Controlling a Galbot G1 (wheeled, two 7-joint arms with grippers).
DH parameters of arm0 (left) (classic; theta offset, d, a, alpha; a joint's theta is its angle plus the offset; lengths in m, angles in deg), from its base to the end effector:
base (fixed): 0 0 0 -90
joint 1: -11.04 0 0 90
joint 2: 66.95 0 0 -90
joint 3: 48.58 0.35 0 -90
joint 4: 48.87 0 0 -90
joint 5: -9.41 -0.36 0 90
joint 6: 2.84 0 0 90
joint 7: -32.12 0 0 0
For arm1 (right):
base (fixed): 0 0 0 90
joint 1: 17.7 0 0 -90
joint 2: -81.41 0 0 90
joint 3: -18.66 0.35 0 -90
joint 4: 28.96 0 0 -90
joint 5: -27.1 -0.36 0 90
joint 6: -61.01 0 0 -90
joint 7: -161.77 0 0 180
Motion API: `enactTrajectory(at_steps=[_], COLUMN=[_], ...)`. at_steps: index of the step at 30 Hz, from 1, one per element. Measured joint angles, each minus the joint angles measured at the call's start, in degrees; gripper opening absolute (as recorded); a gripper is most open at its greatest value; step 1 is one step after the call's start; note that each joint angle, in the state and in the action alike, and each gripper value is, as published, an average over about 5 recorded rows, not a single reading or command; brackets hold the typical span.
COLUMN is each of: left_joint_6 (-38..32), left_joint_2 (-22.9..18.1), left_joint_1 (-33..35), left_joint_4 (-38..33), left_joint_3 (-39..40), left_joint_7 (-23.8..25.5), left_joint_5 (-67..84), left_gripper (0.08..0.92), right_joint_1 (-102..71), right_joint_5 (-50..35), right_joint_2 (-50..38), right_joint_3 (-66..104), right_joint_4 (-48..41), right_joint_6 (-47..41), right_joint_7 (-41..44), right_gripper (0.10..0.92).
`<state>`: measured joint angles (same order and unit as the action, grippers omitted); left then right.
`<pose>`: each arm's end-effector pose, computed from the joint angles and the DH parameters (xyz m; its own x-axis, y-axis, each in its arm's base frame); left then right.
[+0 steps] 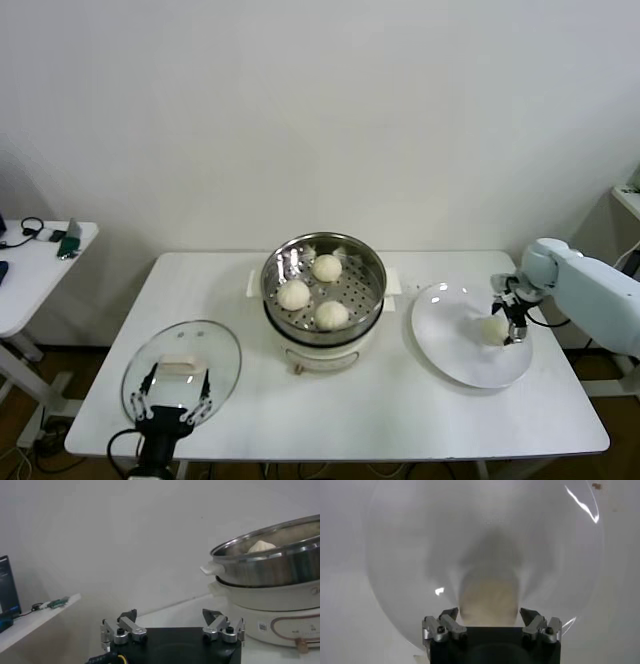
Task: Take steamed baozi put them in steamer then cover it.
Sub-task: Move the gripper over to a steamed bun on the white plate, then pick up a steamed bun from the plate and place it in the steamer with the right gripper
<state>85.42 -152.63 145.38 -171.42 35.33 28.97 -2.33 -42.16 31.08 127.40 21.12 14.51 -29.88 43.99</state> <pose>0.1086 0.0439 -0.3206 -0.9843 -0.0909 0.1511 -0.0361 0.9427 0.3316 0.5611 -0.2467 -0.2435 -0.0873 0.0460 0.9951 -0.9961 0.0045 -0.0876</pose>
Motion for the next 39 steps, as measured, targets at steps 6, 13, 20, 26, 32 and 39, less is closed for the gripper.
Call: enactTrajectory(at_steps=[6,13,20,26,32,39], left_joint_6=[0.0,-0.1,-0.2,-0.2,-0.3,-0.7], left_joint_2=[0.0,0.0,-0.1,-0.1,0.0,0.7], left_joint_1=[0.1,0.2,0.4,0.3,0.3,0.5], left_joint_4=[-0.1,-0.2,-0.4,-0.7,-0.9,-1.7], left_joint_3=[0.0,0.0,-0.1,0.3,0.9,2.0], left_joint_7=[0.0,0.0,0.0,0.0,0.0,0.1], left_joint_5=[0.0,-0.3,-0.4,-0.5,-0.7,-0.9], left_gripper=[0.823,0.823,0.823,0.823,0.823,0.823], right_joint_1=[-0.2,-0.3,0.2,2.7,8.8,20.6], right_joint_5=[0.0,-0.7,-2.3,-5.6,-12.8,-25.1], right_joint_2=[0.7,0.9,0.6,-0.2,-0.3,1.7], right_joint_3=[0.5,0.7,0.5,-1.6,-7.1,-17.5], right_joint_4=[-1.1,-1.8,-1.7,-0.5,2.5,7.2], right_joint_6=[0.4,0.6,0.2,-0.9,-3.4,-7.3], right_joint_7=[0.4,0.8,0.9,0.3,-0.6,-2.3], right_gripper=[0.787,0.730,0.711,0.697,0.696,0.697])
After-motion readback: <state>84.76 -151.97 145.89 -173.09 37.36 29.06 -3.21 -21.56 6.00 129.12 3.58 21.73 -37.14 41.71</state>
